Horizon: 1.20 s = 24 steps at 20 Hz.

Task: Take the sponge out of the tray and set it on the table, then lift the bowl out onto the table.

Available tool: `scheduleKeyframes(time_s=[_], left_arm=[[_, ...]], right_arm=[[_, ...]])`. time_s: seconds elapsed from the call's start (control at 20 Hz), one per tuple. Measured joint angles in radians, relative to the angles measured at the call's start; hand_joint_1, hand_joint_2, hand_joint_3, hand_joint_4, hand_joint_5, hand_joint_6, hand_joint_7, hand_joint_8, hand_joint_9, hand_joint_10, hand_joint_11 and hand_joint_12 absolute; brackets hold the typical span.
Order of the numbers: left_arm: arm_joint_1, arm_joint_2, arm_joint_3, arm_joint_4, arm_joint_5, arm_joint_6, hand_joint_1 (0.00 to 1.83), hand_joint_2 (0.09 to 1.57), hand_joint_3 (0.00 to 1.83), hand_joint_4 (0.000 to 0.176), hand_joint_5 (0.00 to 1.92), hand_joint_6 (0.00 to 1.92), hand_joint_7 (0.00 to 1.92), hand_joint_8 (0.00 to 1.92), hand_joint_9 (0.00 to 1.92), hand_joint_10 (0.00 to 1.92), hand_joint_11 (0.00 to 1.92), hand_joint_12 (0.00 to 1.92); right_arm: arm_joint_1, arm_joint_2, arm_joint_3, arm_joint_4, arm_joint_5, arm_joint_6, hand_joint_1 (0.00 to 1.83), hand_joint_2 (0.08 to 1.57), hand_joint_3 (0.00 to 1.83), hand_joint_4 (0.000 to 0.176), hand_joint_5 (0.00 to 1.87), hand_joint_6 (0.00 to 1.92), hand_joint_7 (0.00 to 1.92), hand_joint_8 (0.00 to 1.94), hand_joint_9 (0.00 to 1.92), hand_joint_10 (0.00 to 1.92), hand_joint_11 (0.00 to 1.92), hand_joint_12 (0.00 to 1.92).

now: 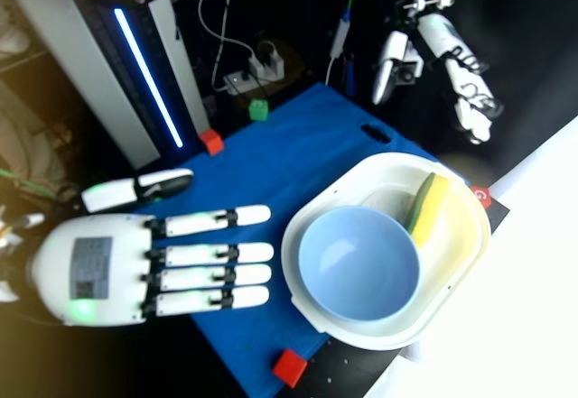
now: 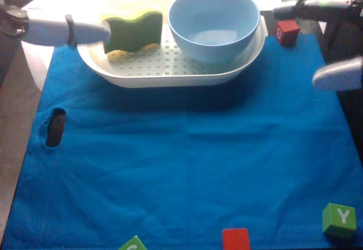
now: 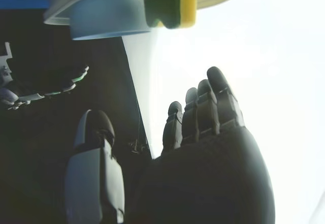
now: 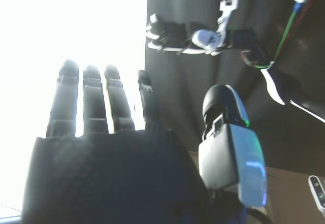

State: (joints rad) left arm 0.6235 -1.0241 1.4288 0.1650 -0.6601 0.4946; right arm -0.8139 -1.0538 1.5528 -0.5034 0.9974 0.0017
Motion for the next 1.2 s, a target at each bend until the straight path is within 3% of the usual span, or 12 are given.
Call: scheduleKeyframes(time_s=[0.2, 0.25, 0.3, 0.35, 0.4, 0.5, 0.6, 0.65, 0.8, 0.9, 1.1, 1.2], left_arm=[[-0.011, -0.01, 0.004, 0.013, 0.036, 0.001, 0.79, 0.98, 0.0, 0.124, 0.32, 0.0, 0.2, 0.0, 0.14, 0.0, 0.0, 0.37], [0.012, -0.001, -0.011, -0.023, 0.011, 0.001, 0.76, 0.99, 0.0, 0.075, 0.32, 0.0, 0.22, 0.0, 0.13, 0.0, 0.0, 0.31], [0.036, 0.014, -0.029, -0.033, -0.009, 0.0, 0.78, 0.99, 0.0, 0.066, 0.31, 0.0, 0.22, 0.0, 0.11, 0.0, 0.0, 0.26], [0.05, 0.019, -0.033, -0.024, -0.014, 0.0, 0.72, 0.98, 0.0, 0.108, 0.32, 0.0, 0.24, 0.0, 0.15, 0.0, 0.0, 0.37], [0.032, 0.01, -0.01, -0.027, 0.007, 0.004, 0.67, 0.96, 0.0, 0.131, 0.34, 0.0, 0.26, 0.0, 0.18, 0.0, 0.0, 0.49], [-0.021, -0.016, 0.037, -0.047, 0.04, 0.017, 0.67, 0.96, 0.0, 0.128, 0.34, 0.0, 0.26, 0.0, 0.2, 0.0, 0.0, 0.57], [-0.077, -0.066, 0.115, -0.059, 0.092, 0.035, 0.67, 0.96, 0.0, 0.085, 0.38, 0.0, 0.3, 0.01, 0.26, 0.01, 0.0, 0.6], [-0.084, -0.099, 0.149, -0.065, 0.132, 0.036, 0.67, 0.93, 0.0, 0.118, 0.4, 0.0, 0.36, 0.01, 0.33, 0.02, 0.0, 0.68], [-0.1, -0.17, 0.197, -0.029, 0.267, 0.037, 0.72, 0.94, 0.0, 0.12, 0.41, 0.01, 0.39, 0.01, 0.35, 0.02, 0.0, 0.67], [-0.113, -0.196, 0.234, -0.029, 0.291, 0.037, 0.81, 0.95, 0.0, 0.085, 0.47, 0.01, 0.44, 0.01, 0.42, 0.01, 0.03, 0.72], [-0.135, -0.227, 0.286, 0.006, 0.376, 0.037, 0.91, 0.96, 0.0, 0.102, 0.52, 0.0, 0.5, 0.0, 0.45, 0.0, 0.0, 0.81], [-0.138, -0.246, 0.299, 0.018, 0.401, 0.037, 0.87, 1.0, 0.01, 0.077, 0.59, 0.01, 0.58, 0.01, 0.55, 0.02, 0.0, 0.89]], right_arm=[[0.0, -0.001, 0.005, -0.003, -0.008, 0.001, 0.71, 1.12, 0.0, 0.077, 0.33, 0.0, 0.2, 0.0, 0.13, 0.0, 0.0, 0.37], [0.0, -0.001, 0.005, -0.003, -0.007, 0.001, 0.71, 1.12, 0.0, 0.093, 0.33, 0.0, 0.2, 0.0, 0.13, 0.0, 0.0, 0.36], [0.0, -0.001, 0.005, -0.005, -0.006, 0.002, 0.71, 1.12, 0.0, 0.102, 0.32, 0.0, 0.2, 0.0, 0.14, 0.0, 0.0, 0.39], [0.0, -0.001, 0.005, -0.006, -0.008, 0.001, 0.69, 1.13, 0.0, 0.099, 0.32, 0.0, 0.2, 0.0, 0.14, 0.0, 0.0, 0.4], [0.0, -0.001, 0.005, -0.006, -0.006, 0.002, 0.68, 1.14, 0.0, 0.068, 0.33, 0.0, 0.21, 0.0, 0.15, 0.0, 0.0, 0.45], [0.0, -0.001, 0.005, -0.006, -0.005, 0.002, 0.66, 1.14, 0.0, 0.067, 0.32, 0.0, 0.21, 0.0, 0.16, 0.0, 0.0, 0.49], [0.0, -0.002, 0.006, -0.006, -0.005, 0.002, 0.58, 1.14, 0.0, 0.079, 0.33, 0.0, 0.22, 0.0, 0.18, 0.01, 0.0, 0.56], [0.0, -0.003, 0.008, -0.005, -0.006, 0.002, 0.6, 1.14, 0.0, 0.061, 0.34, 0.0, 0.23, 0.0, 0.18, 0.0, 0.0, 0.51], [0.0, -0.008, 0.013, -0.003, -0.008, 0.002, 0.65, 1.14, 0.0, 0.074, 0.34, 0.0, 0.21, 0.0, 0.16, 0.0, 0.0, 0.46], [0.0, -0.012, 0.013, -0.003, -0.006, 0.002, 0.66, 1.14, 0.0, 0.087, 0.34, 0.0, 0.21, 0.0, 0.15, 0.0, 0.0, 0.46], [0.0, -0.014, 0.021, 0.006, -0.007, 0.002, 0.65, 1.16, 0.0, 0.081, 0.34, 0.0, 0.22, 0.0, 0.15, 0.0, 0.0, 0.43], [0.0, -0.02, 0.021, 0.005, -0.006, 0.002, 0.63, 1.16, 0.0, 0.08, 0.36, 0.0, 0.23, 0.0, 0.17, 0.0, 0.0, 0.48]])
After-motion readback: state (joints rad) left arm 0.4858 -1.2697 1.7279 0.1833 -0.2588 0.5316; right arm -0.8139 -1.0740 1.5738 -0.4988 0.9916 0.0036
